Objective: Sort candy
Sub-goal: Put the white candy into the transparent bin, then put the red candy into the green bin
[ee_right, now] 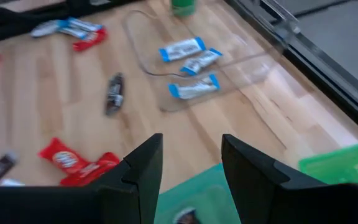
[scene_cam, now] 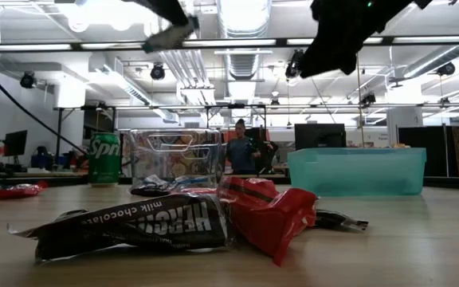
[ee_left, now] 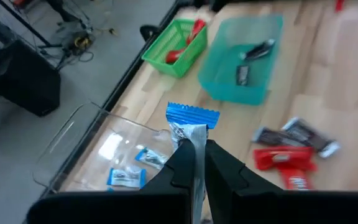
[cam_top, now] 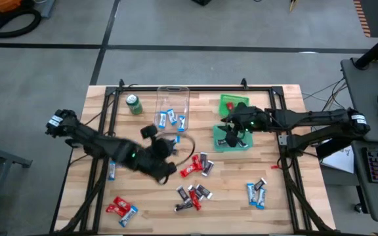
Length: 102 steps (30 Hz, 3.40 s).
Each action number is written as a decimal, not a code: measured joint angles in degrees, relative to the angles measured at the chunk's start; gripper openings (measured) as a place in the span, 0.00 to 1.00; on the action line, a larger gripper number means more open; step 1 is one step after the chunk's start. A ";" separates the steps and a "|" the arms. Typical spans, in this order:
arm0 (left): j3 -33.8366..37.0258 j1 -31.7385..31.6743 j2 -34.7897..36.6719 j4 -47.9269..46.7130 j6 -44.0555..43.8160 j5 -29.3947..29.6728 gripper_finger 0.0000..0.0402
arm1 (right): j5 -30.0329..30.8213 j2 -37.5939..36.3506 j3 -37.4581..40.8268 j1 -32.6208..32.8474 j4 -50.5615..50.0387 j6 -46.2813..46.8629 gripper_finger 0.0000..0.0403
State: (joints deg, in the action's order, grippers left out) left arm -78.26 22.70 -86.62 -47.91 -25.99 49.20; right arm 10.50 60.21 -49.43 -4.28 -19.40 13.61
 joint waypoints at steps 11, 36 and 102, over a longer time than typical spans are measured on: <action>4.96 -29.51 0.49 17.96 23.80 -24.32 0.00 | 0.08 -1.46 0.00 8.63 0.07 0.07 0.38; 14.23 -53.78 -3.18 31.54 20.70 -37.74 0.15 | 1.57 -0.33 0.83 11.68 0.31 3.43 0.38; 12.79 3.35 -26.04 35.59 -6.02 -3.94 0.53 | 1.31 -0.31 1.30 11.92 0.33 3.85 0.38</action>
State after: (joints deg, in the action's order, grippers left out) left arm -65.47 26.05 -112.66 -12.32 -32.01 45.26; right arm 11.81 59.90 -48.13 7.64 -19.07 17.46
